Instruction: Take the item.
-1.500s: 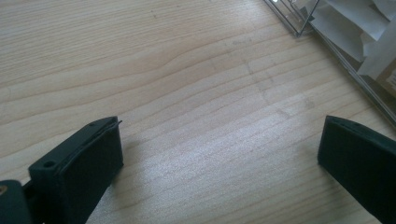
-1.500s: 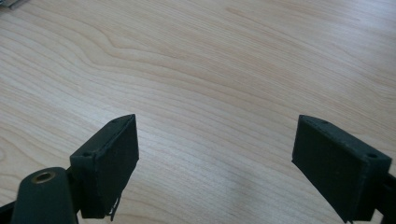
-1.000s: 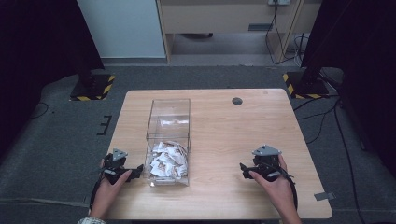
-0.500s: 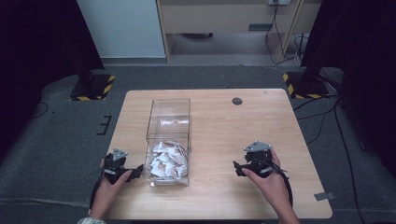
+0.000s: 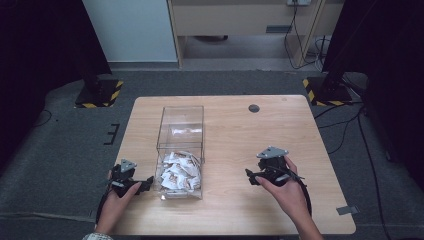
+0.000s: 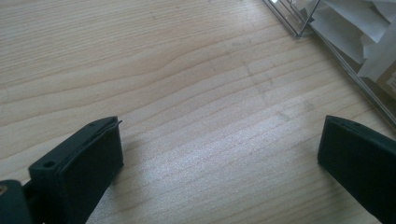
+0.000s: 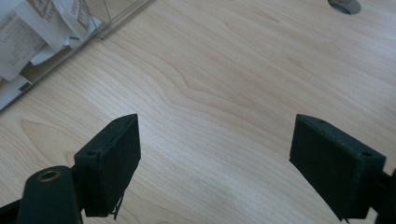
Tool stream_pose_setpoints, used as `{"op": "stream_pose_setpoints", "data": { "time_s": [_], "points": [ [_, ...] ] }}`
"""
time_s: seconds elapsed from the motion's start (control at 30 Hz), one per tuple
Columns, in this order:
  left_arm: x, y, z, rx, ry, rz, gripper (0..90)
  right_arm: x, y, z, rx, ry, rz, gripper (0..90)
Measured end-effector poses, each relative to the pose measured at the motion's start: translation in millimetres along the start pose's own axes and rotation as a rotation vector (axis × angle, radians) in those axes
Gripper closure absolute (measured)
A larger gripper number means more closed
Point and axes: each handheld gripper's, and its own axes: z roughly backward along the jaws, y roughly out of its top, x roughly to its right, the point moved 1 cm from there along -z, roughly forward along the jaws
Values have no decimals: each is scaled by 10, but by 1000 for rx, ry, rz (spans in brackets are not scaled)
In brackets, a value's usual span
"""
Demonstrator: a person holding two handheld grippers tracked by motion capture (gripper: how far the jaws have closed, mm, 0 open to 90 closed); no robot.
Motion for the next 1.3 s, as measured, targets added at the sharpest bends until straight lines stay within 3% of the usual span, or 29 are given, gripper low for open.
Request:
{"op": "stream_pose_setpoints", "data": {
  "time_s": [0.1, 0.53, 1.3],
  "points": [
    [3, -2, 1, 0, -1, -1, 0, -28, 86, 27, 6, 21, -1, 165],
    [4, -2, 2, 0, -2, -2, 0, -129, 344, 82, 21, 21, 32, 150],
    [5, 0, 0, 1, -3, -3, 0, -333, 701, 119, 27, 45, 122, 298]
  ]
}}
